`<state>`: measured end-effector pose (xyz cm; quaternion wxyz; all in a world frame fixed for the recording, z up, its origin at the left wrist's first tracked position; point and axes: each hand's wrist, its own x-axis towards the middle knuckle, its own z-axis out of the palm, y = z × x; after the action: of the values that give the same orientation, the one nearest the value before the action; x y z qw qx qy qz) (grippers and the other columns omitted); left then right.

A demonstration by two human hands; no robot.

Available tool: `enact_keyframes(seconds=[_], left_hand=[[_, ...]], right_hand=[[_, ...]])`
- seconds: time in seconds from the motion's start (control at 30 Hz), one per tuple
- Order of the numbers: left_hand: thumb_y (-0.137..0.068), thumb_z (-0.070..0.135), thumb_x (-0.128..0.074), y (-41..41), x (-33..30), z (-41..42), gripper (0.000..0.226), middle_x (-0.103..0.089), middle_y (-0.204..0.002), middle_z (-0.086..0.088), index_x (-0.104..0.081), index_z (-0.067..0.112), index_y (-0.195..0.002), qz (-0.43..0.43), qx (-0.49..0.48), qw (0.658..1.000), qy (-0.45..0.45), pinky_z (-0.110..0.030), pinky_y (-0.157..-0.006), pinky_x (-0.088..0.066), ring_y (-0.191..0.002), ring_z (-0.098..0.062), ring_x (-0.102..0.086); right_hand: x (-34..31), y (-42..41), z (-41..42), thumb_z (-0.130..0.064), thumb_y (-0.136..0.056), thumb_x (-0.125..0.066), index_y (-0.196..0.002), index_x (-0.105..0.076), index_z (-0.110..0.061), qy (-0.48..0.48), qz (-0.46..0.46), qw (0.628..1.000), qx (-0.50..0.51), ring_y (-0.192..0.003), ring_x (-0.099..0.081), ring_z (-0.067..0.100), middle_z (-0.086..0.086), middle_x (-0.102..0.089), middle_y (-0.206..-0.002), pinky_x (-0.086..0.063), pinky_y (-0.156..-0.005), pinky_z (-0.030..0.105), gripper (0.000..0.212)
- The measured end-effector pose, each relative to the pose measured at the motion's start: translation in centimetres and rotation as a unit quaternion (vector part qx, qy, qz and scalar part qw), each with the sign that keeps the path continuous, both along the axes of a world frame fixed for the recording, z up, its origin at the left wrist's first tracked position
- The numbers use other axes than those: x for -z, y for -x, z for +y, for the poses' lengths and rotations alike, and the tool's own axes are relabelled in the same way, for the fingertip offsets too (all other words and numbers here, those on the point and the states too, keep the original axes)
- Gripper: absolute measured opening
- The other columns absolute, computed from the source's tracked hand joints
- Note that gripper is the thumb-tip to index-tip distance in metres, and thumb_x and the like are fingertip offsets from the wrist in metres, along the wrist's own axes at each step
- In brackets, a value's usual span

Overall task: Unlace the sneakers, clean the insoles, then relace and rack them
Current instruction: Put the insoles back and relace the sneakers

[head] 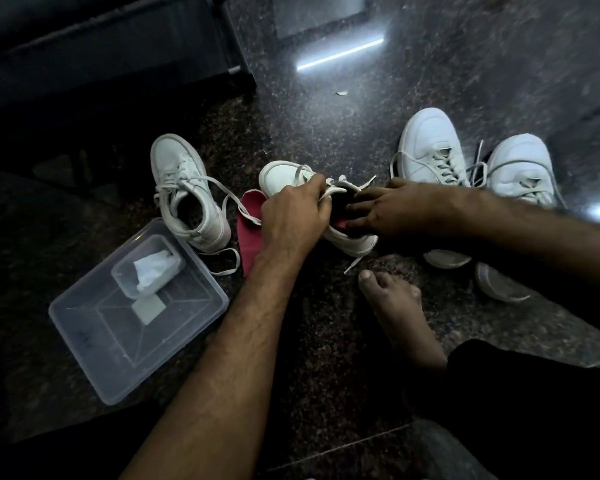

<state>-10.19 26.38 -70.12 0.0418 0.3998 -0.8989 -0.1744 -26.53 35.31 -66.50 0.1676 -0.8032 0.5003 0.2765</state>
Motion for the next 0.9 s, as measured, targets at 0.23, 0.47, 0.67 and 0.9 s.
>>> enact_keyframes(seconds=[0.23, 0.47, 0.67, 0.9], left_hand=[[-0.096, 0.039, -0.050, -0.1, 0.1, 0.0, 0.019, -0.071, -0.088, -0.010, -0.056, 0.023, -0.104, 0.008, 0.004, 1.000, -0.004, -0.035, -0.062, -0.033, -0.086, -0.039, -0.065], [-0.097, 0.038, -0.050, 0.1, -0.1, 0.3, 0.019, -0.071, -0.087, -0.011, -0.057, 0.022, -0.104, 0.003, -0.007, 1.000, -0.011, -0.035, -0.062, -0.031, -0.085, -0.039, -0.064], [-0.096, 0.038, -0.050, 0.2, -0.2, 0.4, 0.020, -0.071, -0.090, -0.011, -0.057, 0.023, -0.106, -0.004, -0.003, 1.000, -0.017, -0.035, -0.063, -0.033, -0.088, -0.038, -0.065], [-0.096, 0.040, -0.050, 0.4, -0.1, 0.3, 0.020, -0.071, -0.093, -0.009, -0.056, 0.025, -0.106, -0.010, -0.002, 1.000, -0.025, -0.034, -0.064, -0.032, -0.092, -0.037, -0.065]], right_hand=[[0.3, -0.2, -1.2, -0.024, -0.087, -0.028, -0.120, -0.051, -0.023, 0.079, -0.052, 0.995, -0.040, -0.108, -0.055, 0.029, 0.004, -0.065, -0.106, -0.054, -0.081, 0.046, 0.040], [2.1, -2.5, -0.4, -0.018, -0.091, -0.034, -0.101, -0.060, -0.014, 0.116, -0.028, 0.993, 0.013, -0.090, -0.064, 0.032, 0.007, -0.067, -0.089, -0.051, -0.082, 0.042, 0.028], [0.2, -5.2, -1.3, -0.013, -0.101, -0.033, -0.120, -0.060, -0.002, 0.090, -0.050, 0.987, 0.125, -0.109, -0.064, 0.021, 0.015, -0.063, -0.122, -0.041, -0.090, 0.031, 0.035], [11.8, -9.5, 13.1, -0.036, -0.091, -0.057, -0.124, -0.047, -0.020, 0.092, -0.120, 0.865, 0.478, -0.081, -0.063, 0.030, 0.002, -0.057, -0.092, -0.049, -0.056, 0.040, 0.039]])
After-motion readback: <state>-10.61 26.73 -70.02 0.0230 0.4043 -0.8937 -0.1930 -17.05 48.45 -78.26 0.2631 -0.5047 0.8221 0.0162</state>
